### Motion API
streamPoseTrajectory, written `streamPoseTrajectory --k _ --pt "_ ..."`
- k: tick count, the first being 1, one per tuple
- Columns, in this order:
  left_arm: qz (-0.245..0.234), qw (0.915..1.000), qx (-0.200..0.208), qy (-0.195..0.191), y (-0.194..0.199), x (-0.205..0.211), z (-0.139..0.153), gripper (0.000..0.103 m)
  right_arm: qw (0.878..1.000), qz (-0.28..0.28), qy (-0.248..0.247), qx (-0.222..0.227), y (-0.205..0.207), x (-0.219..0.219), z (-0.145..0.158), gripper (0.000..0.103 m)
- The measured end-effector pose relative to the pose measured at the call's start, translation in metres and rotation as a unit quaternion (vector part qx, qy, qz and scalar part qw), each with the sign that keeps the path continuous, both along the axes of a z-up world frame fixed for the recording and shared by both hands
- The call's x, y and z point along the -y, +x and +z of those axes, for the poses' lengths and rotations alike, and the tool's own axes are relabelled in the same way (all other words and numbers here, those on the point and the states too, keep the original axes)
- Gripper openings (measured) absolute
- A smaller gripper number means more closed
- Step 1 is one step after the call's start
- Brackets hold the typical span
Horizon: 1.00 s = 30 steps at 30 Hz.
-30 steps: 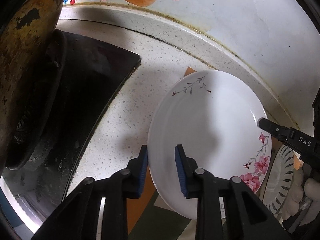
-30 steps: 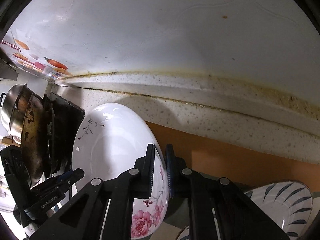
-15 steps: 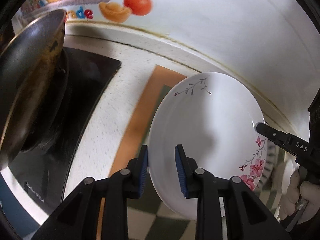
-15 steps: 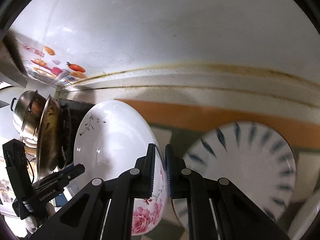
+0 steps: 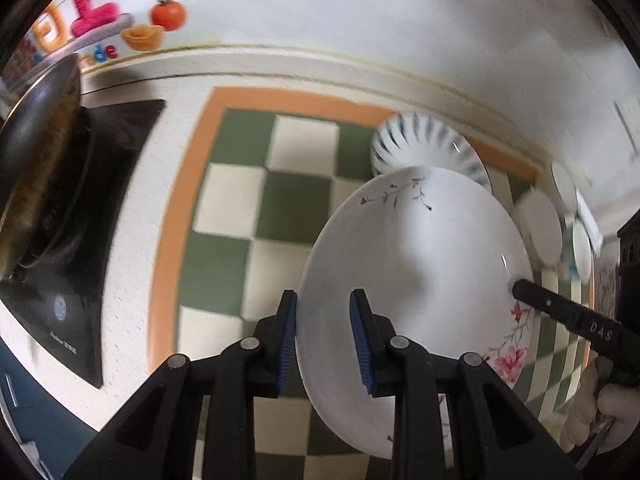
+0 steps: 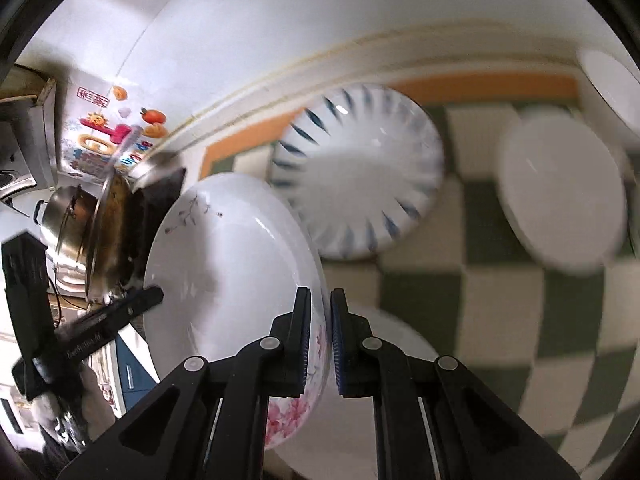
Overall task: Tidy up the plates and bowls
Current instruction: 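Lift the two-plate stack with both grippers and carry it toward the blue-striped plate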
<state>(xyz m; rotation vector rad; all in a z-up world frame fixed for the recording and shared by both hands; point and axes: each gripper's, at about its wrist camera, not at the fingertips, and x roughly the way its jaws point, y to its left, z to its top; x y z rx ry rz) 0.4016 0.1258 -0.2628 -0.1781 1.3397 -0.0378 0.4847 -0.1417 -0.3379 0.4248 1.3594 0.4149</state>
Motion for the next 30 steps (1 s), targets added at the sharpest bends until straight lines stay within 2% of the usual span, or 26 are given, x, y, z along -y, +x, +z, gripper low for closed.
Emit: streamPoseTrajectory --k 7,12,22,30 --pt "-0.051 0.9982 -0.026 0.017 -0.021 0.048 -0.024 0.024 0.999 -0.034 -0.003 -0.036 -0.060 0.048 -0.032 0.012" --pt "-0.073 0.9954 -0.055 0.031 -0.031 0.064 -0.049 0.024 0.998 -0.037 -0.017 -0.045 -0.081 0.061 -0.047 0.012" --pt "-0.083 0.9913 -0.080 0.063 -0.042 0.075 -0.070 0.024 0.998 -0.026 -0.027 -0.057 -0.080 0.058 -0.060 0.012" --pt "-0.092 0.9891 -0.077 0.085 -0.043 0.081 -0.074 0.024 0.997 -0.017 -0.035 -0.068 -0.077 0.050 -0.063 0.012"
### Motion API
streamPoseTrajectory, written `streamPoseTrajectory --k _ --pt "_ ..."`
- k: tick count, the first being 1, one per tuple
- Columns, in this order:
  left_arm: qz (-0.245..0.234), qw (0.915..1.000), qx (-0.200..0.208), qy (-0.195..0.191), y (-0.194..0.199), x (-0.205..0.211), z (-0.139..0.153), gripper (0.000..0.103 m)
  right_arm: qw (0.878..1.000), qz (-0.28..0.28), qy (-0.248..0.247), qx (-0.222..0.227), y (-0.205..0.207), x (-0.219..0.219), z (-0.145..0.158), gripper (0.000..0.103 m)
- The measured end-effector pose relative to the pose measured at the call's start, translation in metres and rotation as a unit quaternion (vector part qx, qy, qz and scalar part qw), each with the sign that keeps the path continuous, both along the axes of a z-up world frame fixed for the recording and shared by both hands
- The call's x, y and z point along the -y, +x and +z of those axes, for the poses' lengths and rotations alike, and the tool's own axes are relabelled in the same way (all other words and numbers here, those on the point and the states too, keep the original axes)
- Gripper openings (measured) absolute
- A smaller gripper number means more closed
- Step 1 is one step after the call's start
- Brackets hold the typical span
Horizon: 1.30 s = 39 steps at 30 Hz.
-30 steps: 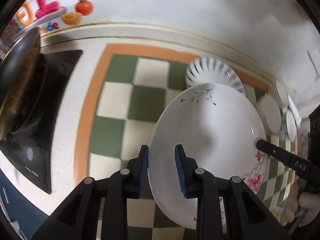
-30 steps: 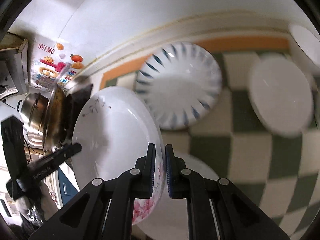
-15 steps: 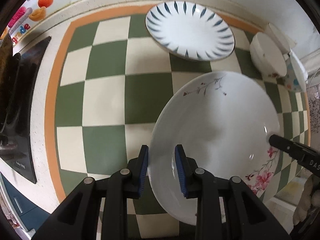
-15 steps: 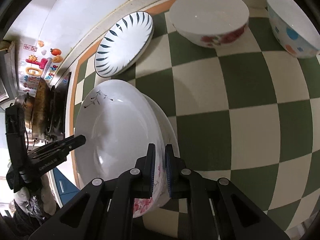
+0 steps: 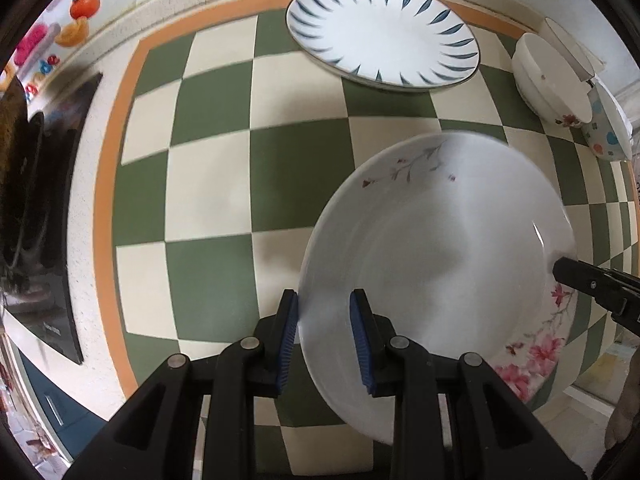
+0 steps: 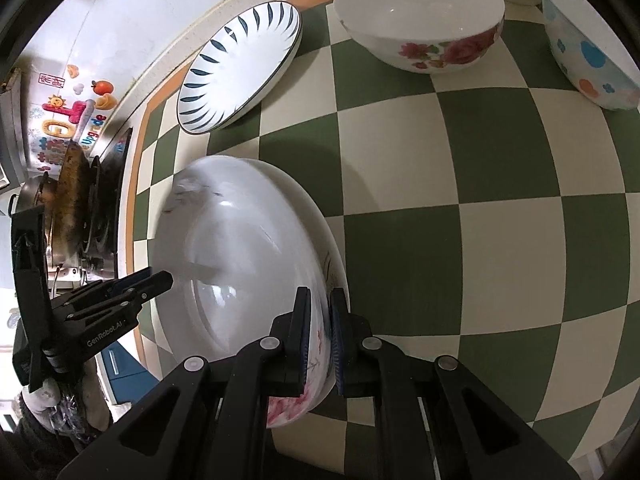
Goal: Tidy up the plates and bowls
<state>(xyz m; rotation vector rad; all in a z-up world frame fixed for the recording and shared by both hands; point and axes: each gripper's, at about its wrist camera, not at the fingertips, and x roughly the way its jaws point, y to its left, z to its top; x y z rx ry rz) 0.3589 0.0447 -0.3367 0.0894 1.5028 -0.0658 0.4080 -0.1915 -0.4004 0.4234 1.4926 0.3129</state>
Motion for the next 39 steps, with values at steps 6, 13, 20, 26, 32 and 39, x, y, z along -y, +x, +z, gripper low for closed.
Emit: streamPoseTrajectory --k 6,13,20,26,32,39 --pt "-0.010 0.9999 -0.002 0.008 -0.003 0.008 -0.003 0.024 1.000 0.002 -0.011 -0.021 0.003 -0.004 0.000 0.013" --pt "-0.010 0.9999 -0.008 0.001 0.000 0.002 -0.004 0.024 0.999 0.004 -0.027 -0.041 0.005 -0.010 -0.001 0.014" --pt "-0.011 0.9999 -0.011 -0.005 0.001 -0.003 -0.004 0.024 0.997 0.014 -0.052 -0.046 0.003 -0.018 0.004 0.014" --pt "-0.009 0.9998 -0.012 -0.010 0.000 -0.007 0.003 0.024 0.997 0.020 -0.064 -0.049 0.002 -0.021 0.006 0.014" --pt "-0.002 0.9999 0.005 -0.015 0.004 -0.015 0.022 0.024 0.996 0.017 -0.063 -0.055 0.006 -0.014 0.009 0.014" --pt "0.049 0.9956 0.053 -0.059 0.055 -0.041 0.079 0.029 0.999 -0.026 0.011 -0.020 0.040 0.005 0.056 0.026"
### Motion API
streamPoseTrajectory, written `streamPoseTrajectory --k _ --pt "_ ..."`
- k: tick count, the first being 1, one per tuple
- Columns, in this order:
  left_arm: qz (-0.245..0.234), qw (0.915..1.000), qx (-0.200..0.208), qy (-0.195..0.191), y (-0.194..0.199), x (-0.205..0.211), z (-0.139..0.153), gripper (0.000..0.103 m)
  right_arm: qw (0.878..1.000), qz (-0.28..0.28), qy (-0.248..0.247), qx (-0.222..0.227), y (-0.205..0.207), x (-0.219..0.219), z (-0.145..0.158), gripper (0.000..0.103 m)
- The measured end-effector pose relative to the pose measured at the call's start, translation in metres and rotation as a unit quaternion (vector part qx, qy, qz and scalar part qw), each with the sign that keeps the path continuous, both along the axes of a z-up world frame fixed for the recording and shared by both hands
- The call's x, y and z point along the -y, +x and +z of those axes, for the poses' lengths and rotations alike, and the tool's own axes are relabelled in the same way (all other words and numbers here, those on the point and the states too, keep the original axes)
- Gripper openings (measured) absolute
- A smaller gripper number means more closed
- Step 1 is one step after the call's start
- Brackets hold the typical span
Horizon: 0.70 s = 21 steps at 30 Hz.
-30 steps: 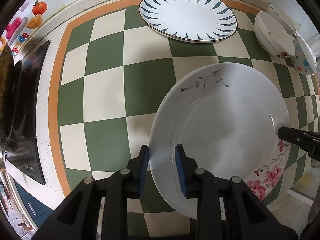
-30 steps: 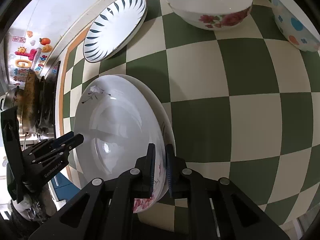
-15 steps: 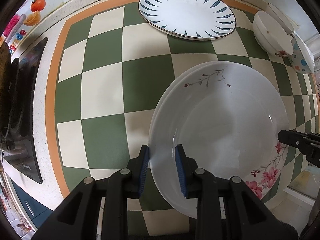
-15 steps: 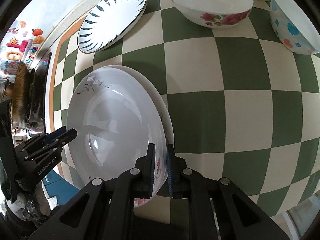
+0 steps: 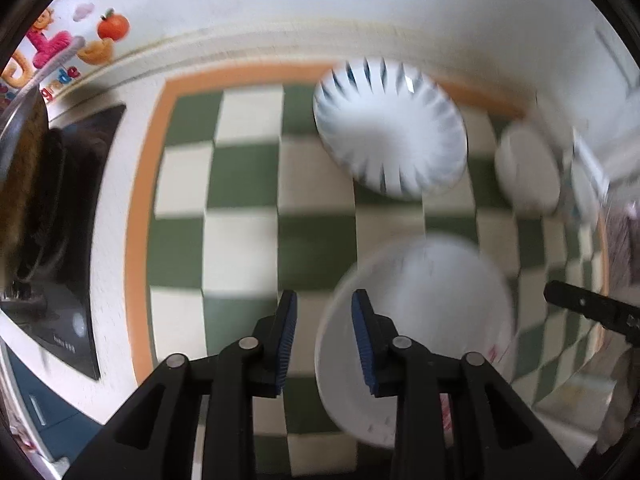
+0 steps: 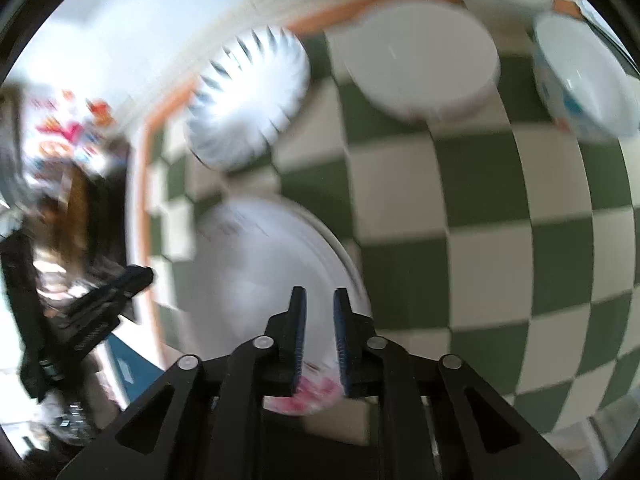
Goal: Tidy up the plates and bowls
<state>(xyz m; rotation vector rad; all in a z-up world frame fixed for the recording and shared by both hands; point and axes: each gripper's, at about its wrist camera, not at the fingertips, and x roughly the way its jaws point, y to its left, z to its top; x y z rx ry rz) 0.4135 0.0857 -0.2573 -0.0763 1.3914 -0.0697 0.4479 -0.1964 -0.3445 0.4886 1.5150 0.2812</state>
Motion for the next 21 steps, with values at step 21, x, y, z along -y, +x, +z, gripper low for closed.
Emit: streamPoseTrajectory --k 21 --pt "0.091 0.9877 -0.105 -0.072 0.143 -0.017 -0.111 0.029 0.997 0.042 -0.058 -0.006 0.239 -0.046 -0.057 0.045"
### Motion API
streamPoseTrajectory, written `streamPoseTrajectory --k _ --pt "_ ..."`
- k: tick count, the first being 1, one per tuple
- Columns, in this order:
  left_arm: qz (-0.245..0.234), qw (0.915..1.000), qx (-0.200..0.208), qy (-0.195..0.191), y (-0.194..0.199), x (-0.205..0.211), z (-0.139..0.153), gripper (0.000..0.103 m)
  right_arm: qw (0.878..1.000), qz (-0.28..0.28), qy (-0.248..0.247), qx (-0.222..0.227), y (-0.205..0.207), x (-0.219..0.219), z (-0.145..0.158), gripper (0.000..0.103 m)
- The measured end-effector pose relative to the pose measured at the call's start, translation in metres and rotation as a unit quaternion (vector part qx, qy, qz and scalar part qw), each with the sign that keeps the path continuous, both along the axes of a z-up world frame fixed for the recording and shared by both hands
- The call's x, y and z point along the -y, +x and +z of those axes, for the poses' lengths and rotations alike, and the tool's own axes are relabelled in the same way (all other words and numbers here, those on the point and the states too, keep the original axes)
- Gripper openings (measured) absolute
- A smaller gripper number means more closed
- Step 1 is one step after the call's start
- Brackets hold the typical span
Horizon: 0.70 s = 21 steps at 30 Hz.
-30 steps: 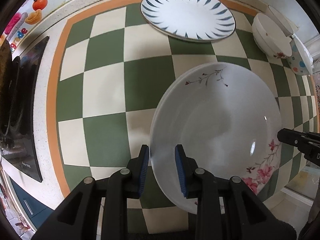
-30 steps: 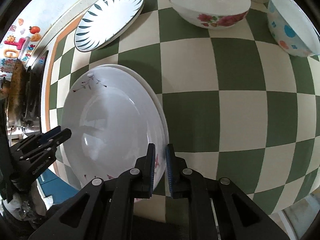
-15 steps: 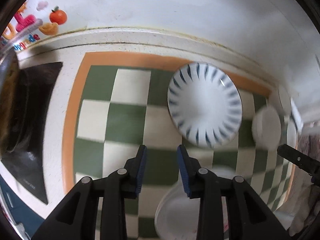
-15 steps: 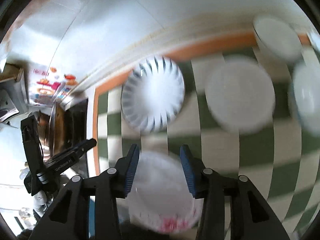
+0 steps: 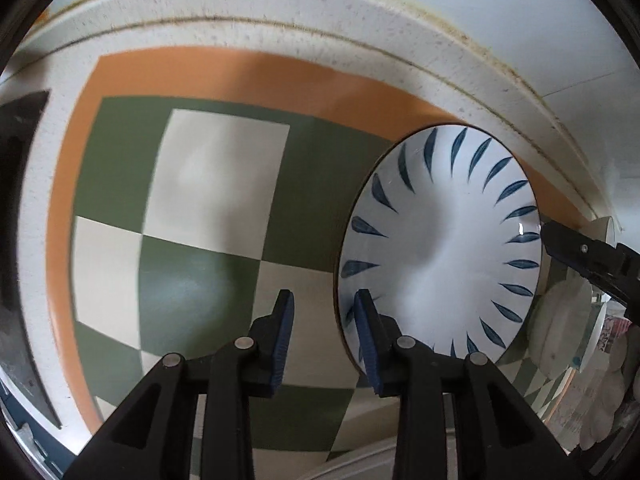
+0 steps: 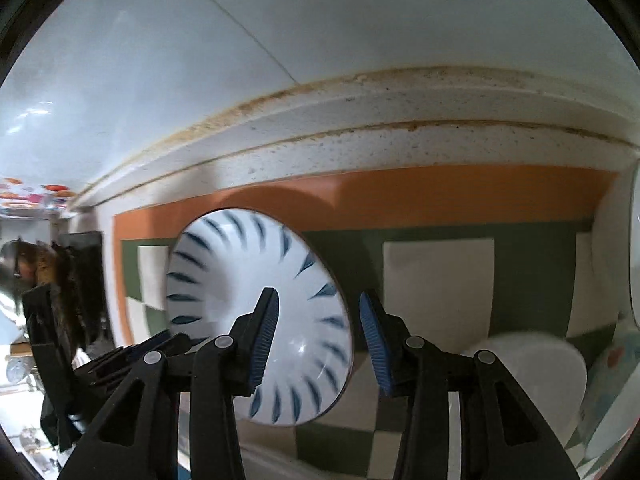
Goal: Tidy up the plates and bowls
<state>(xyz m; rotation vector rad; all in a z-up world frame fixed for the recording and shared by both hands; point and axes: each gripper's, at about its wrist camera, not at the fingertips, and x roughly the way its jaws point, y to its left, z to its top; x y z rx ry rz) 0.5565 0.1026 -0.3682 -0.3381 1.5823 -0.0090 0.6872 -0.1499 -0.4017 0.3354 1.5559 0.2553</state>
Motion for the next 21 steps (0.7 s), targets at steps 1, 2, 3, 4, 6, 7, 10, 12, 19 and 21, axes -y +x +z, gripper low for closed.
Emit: streamPoseTrajectory --k 1,2,3,4,6,7,10,12,19,21 --pt "0.002 1.0000 0.004 -0.003 0.000 0.000 -0.001 0.027 1.000 0.003 -0.003 -0.010 0.004 -0.001 -0.006 0.044" --pt "0.003 0.9999 0.011 -0.004 0.000 0.001 0.000 0.025 1.000 0.006 -0.001 -0.021 0.007 -0.001 -0.013 0.038" --pt "0.000 0.9999 0.016 -0.004 0.001 0.002 0.000 0.021 1.000 0.008 0.002 -0.029 0.010 -0.001 -0.018 0.029" --pt "-0.002 0.9998 0.020 -0.005 0.001 0.004 0.001 0.017 0.999 0.011 0.007 -0.034 0.012 -0.002 -0.023 0.026" --pt "-0.008 0.9997 0.024 0.003 0.001 0.009 0.003 0.013 0.999 0.017 -0.006 -0.029 0.012 -0.003 -0.027 0.015" --pt "-0.010 0.9996 0.025 0.009 0.001 0.011 0.003 0.013 1.000 0.019 -0.002 -0.024 0.012 -0.002 -0.028 0.014" --pt "-0.010 0.9996 0.024 0.015 0.005 0.013 0.002 0.013 1.000 0.025 0.001 -0.019 0.009 0.001 -0.027 0.013" --pt "-0.010 0.9996 0.022 0.016 0.005 0.014 0.004 0.013 0.999 0.025 0.002 -0.020 0.004 0.004 -0.026 0.013" --pt "-0.024 0.9985 0.040 0.028 -0.007 0.018 0.039 0.013 1.000 0.026 0.014 -0.006 -0.021 0.008 0.002 0.012" --pt "-0.033 0.9977 0.049 0.033 -0.012 0.020 0.053 0.013 0.999 0.027 0.020 -0.003 -0.027 0.010 0.013 0.012"
